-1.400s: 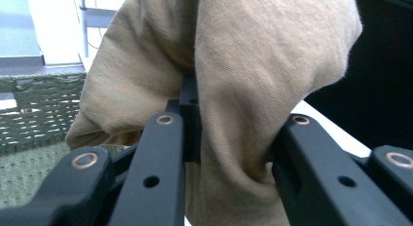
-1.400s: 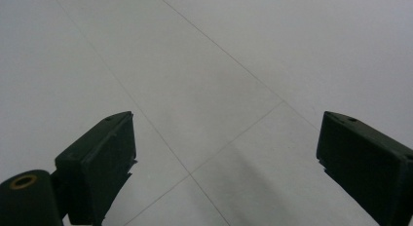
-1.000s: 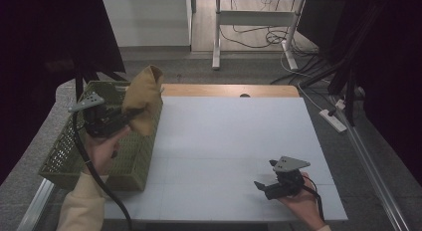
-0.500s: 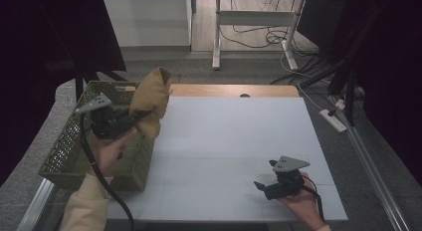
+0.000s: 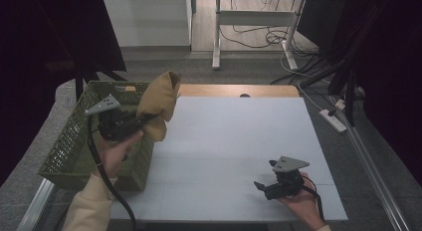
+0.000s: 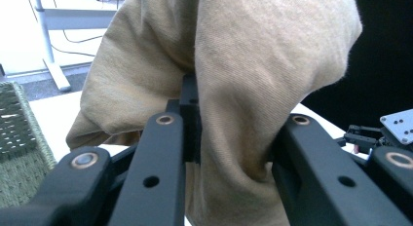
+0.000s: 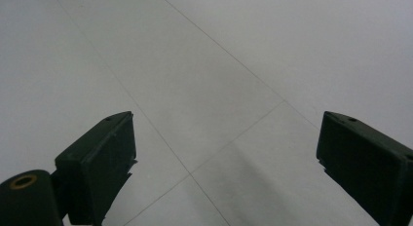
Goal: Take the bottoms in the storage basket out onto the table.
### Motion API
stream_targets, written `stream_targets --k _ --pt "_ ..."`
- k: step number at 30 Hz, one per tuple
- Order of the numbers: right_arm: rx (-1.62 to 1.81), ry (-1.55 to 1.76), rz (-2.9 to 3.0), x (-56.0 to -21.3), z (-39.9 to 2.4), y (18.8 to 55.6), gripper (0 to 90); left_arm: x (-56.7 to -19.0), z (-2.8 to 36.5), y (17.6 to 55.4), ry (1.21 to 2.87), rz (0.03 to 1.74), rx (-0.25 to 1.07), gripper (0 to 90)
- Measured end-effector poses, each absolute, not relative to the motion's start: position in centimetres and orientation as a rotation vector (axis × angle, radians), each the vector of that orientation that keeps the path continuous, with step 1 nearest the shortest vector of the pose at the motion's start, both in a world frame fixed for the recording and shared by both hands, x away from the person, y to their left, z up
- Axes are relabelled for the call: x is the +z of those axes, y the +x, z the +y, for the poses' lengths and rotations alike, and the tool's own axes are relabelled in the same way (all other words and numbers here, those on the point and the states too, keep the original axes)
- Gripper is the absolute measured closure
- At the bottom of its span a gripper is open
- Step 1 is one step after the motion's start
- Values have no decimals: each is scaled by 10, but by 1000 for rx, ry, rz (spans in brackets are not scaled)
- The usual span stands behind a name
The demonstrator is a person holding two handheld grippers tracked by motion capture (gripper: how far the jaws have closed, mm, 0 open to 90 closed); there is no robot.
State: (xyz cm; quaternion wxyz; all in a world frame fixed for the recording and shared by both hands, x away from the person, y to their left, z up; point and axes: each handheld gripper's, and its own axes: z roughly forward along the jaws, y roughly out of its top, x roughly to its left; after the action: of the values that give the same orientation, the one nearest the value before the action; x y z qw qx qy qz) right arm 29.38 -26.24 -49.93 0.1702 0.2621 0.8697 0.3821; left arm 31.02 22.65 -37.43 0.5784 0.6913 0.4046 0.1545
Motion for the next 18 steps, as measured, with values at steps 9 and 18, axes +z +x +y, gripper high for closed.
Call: stream_targets --k 9,18 --pt "1086 745 2471 -499 -263 294 74 -382 215 315 1654 948 341 722" --pt "1086 743 2472 -499 -262 294 75 -386 205 318 1684 939 327 722"
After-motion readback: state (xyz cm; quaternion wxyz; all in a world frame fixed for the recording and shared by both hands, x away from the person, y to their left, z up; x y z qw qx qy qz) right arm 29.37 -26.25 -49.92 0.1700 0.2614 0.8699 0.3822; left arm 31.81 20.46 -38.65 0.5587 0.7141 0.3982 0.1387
